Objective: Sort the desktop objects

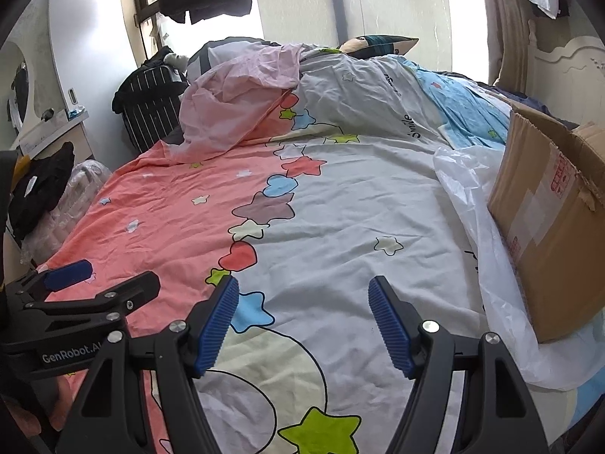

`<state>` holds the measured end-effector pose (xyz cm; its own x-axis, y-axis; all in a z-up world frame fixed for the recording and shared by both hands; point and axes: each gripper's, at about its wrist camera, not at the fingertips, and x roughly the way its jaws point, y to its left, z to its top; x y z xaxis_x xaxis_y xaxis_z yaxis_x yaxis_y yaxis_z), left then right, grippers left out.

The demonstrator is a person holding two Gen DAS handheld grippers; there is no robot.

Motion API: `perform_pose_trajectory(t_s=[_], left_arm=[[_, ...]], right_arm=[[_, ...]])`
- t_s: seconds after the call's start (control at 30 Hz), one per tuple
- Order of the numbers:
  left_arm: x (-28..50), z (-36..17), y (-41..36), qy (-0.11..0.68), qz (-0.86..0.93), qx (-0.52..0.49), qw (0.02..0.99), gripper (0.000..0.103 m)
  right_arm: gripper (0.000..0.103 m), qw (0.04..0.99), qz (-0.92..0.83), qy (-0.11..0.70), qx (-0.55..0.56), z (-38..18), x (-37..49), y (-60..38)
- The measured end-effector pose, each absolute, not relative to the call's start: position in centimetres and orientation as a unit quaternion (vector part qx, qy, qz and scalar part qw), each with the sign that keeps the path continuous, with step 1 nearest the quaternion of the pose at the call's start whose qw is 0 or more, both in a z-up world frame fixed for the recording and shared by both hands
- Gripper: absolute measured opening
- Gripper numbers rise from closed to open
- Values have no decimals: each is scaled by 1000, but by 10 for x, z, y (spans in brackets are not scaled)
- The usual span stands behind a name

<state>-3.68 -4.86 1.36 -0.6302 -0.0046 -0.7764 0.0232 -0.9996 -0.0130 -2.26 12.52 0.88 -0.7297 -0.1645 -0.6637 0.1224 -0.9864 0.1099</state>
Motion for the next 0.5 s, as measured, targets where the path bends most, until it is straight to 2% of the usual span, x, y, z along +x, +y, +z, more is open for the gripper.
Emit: perform_pose_trajectory(t_s=[0.27,0.4,0.5], left_arm=[[-33,14,-47,-10,-907,420,23,103],[-31,19,-59,23,-907,419,20,103],[-29,22,-60,13,-911,411,31,103]], right_arm=[[68,79,-926,-24,368,6,-22,125],[67,80,-925,-23,370,5,-22,124],[67,79,-925,-21,371,4,-22,123]])
